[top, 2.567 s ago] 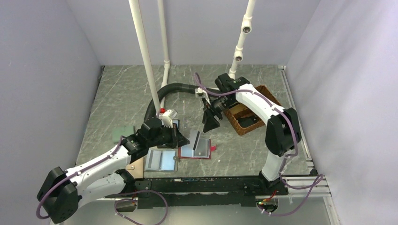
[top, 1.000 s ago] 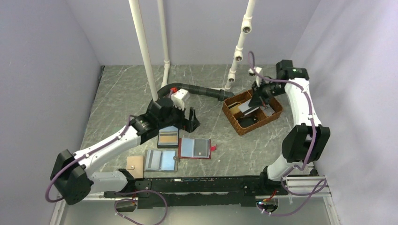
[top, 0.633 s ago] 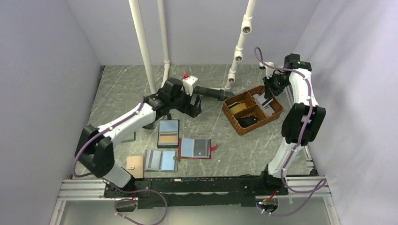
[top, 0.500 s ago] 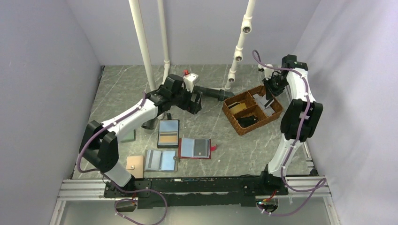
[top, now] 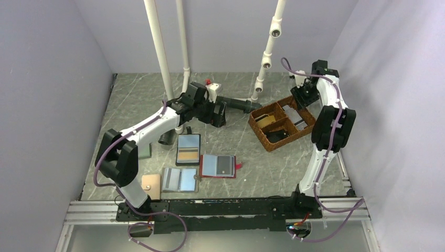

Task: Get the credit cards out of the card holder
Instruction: Place the credit card in the storage box.

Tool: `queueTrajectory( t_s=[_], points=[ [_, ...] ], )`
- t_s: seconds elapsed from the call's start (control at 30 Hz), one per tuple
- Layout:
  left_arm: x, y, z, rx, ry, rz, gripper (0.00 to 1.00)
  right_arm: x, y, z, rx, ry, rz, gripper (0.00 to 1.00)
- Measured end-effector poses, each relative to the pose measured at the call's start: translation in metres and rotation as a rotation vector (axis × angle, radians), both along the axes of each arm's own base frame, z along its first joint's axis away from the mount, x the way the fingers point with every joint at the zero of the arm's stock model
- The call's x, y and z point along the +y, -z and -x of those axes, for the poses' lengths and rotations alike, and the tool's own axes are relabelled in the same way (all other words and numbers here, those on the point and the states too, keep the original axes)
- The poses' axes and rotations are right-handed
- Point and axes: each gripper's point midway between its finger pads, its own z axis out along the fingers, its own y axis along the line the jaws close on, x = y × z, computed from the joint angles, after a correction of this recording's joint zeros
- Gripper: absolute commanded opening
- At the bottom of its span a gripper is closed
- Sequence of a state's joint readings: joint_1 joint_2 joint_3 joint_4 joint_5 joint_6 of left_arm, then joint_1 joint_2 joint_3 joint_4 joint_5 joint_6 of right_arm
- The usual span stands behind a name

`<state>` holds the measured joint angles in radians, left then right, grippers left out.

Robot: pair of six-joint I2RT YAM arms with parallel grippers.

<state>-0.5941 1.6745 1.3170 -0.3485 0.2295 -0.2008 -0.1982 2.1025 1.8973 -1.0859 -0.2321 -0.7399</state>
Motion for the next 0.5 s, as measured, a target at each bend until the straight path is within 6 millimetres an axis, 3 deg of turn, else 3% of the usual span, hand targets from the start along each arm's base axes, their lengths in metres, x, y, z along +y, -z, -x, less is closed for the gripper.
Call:
queueTrajectory(
  t_s=[0.13,0.27,0.4,0.5],
  points=[
    [0.002,-0.003,0.012,0.062,-0.024,0.020,0.97,-0.011,-0.015,-0.016,-0.096,0.097,0.047,0.59],
    [0.003,-0.020,0.028,0.100,-0.037,0.082,0.91,-0.003,-0.046,-0.006,-0.169,0.146,0.004,0.61],
    [0.009,-0.035,0.055,0.154,-0.043,0.142,0.91,0.016,-0.084,0.024,-0.242,0.161,-0.090,0.69],
    [0.019,-0.040,0.079,0.198,-0.066,0.177,0.91,0.028,-0.114,0.058,-0.311,0.170,-0.152,0.90]
  ],
)
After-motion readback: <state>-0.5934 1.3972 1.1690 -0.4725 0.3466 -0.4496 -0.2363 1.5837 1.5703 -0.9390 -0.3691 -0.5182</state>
